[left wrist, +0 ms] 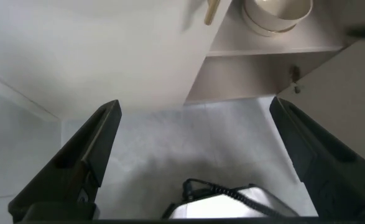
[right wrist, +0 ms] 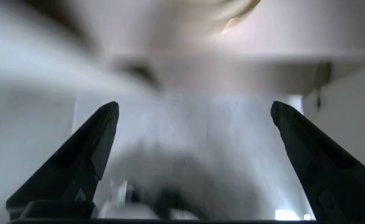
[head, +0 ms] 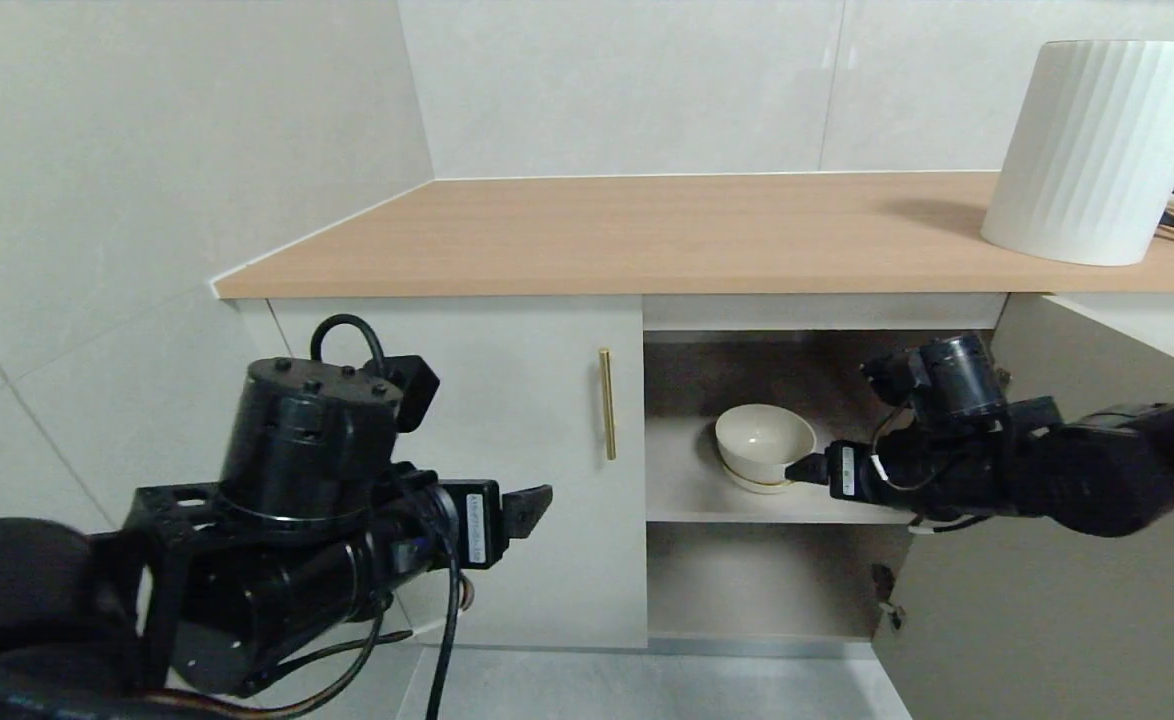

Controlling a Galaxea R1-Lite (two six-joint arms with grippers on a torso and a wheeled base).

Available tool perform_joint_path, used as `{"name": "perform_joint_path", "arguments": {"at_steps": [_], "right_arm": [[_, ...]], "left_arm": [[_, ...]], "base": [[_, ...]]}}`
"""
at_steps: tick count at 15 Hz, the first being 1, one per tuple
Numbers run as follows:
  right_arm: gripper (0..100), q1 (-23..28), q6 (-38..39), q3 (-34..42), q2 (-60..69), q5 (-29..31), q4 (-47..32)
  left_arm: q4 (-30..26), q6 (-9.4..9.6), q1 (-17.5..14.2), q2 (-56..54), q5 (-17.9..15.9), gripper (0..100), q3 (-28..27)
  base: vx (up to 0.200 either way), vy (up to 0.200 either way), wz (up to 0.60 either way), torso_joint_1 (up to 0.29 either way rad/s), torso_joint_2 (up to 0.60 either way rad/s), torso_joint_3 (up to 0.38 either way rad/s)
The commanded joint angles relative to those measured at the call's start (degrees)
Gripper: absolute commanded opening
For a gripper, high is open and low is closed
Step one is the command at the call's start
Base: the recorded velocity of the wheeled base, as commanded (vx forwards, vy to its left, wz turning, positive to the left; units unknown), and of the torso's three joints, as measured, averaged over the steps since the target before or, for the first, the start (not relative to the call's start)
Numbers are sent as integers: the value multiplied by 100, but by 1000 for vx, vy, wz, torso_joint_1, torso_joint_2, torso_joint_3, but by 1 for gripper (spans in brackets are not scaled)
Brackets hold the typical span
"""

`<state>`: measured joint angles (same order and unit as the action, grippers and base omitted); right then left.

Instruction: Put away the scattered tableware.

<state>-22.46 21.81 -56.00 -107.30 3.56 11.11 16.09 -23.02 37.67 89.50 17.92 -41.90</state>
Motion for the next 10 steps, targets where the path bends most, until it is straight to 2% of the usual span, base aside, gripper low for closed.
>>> {"name": "perform_joint_path", "arguments": {"at_steps": [1, 5, 10], "right_arm": [[100, -497, -326, 731, 1590, -198, -706], [100, -796, -344, 1355, 2073, -224, -900], [100, -804, -362, 1469, 2055, -207, -900]], "left_arm": [[8, 43, -40, -653, -8, 100, 463], [8, 60, -58, -794, -17, 100, 578], [26, 60, -58, -574, -17, 100, 586]], "base": [[0, 0, 0, 0, 0, 0], [0, 0, 0, 0, 0, 0], [-200, 0, 0, 5, 2, 2]]}}
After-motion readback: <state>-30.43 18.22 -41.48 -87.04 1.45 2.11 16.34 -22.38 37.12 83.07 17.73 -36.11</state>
